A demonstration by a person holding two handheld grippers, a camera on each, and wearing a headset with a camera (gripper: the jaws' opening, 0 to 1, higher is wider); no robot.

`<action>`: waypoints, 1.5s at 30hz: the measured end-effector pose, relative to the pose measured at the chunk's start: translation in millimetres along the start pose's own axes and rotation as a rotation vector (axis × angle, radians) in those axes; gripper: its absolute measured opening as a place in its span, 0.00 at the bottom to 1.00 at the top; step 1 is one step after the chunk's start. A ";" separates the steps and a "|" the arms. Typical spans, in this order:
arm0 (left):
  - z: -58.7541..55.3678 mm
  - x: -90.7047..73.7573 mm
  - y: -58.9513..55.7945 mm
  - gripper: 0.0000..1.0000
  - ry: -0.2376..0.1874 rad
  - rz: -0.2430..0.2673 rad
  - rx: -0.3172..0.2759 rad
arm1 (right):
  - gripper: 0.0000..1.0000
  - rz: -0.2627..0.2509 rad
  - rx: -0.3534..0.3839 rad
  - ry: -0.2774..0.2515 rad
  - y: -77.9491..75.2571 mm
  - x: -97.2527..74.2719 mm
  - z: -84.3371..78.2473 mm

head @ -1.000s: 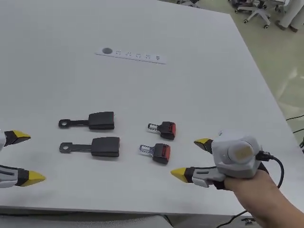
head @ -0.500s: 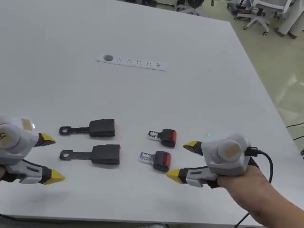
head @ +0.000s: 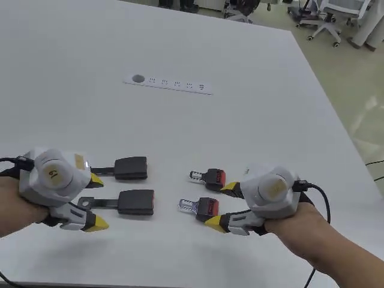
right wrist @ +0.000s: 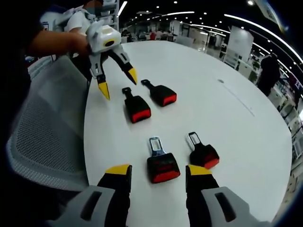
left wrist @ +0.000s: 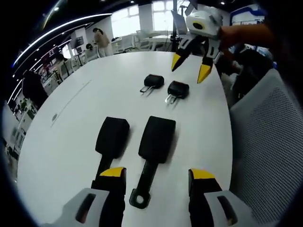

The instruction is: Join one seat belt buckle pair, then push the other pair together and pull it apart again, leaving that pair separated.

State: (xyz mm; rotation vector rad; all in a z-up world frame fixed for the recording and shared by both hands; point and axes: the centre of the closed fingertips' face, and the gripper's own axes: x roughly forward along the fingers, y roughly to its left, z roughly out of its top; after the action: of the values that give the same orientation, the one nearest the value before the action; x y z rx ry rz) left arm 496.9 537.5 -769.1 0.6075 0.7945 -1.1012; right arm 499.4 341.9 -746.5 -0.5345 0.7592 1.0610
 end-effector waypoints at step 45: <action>17.4 43.4 -4.4 0.34 0.134 -0.165 0.248 | 0.32 0.142 -0.192 0.165 -0.7 38.6 -30.0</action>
State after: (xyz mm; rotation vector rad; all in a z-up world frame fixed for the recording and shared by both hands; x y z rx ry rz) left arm 507.5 499.3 -794.2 0.8427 0.8403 -1.3329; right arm 502.1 342.2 -795.3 -0.7475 0.8540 1.2400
